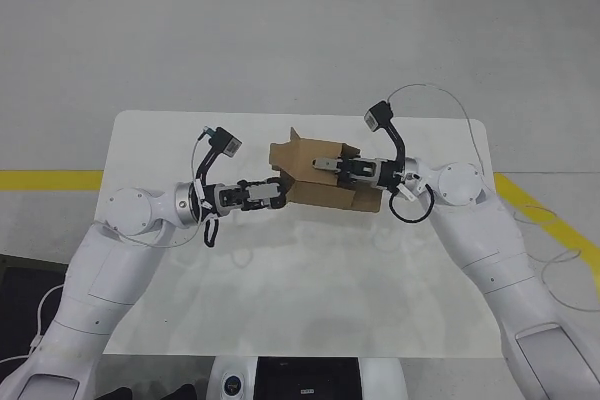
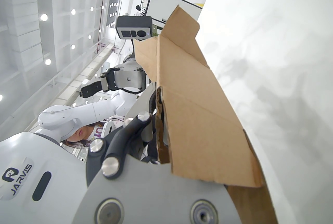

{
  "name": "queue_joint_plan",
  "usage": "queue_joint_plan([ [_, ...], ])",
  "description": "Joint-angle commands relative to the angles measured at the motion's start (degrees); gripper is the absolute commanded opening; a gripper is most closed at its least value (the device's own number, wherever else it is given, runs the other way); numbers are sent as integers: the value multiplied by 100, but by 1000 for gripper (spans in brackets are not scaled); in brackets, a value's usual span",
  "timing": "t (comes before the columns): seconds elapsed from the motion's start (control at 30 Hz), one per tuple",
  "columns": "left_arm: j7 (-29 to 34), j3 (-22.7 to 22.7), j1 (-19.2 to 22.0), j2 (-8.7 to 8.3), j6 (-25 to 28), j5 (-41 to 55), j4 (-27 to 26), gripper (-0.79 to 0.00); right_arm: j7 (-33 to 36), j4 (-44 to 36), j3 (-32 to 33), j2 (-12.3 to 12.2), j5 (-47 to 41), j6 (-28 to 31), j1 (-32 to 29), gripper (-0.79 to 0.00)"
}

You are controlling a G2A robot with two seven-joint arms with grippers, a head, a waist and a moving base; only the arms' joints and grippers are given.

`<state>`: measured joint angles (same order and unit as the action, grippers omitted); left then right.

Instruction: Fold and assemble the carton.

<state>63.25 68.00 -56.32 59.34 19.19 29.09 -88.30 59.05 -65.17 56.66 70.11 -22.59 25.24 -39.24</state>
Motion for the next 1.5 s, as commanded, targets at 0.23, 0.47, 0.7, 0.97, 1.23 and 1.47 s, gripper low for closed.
queue_joint_plan([
  [0.23,-29,-120,-47,24,-41,-66,-152,0,-139,-98,-46,34,97,7,-14,-785],
  [0.47,-55,-215,-12,50,-30,-124,-133,0,-171,-186,-131,80,33,10,-43,-785],
  [0.7,-79,-241,28,67,-24,-153,-84,0,-99,-159,-218,132,-149,24,-83,-785],
  [0.97,-52,-239,31,78,-8,-101,-52,0,-31,-107,-227,162,-233,36,-99,-785],
  [1.23,76,-127,9,65,72,9,2,0,34,83,-45,135,-301,52,-121,-785],
  [1.47,62,258,-75,-2,204,-55,67,0,577,291,283,30,-487,-171,-110,-785],
])
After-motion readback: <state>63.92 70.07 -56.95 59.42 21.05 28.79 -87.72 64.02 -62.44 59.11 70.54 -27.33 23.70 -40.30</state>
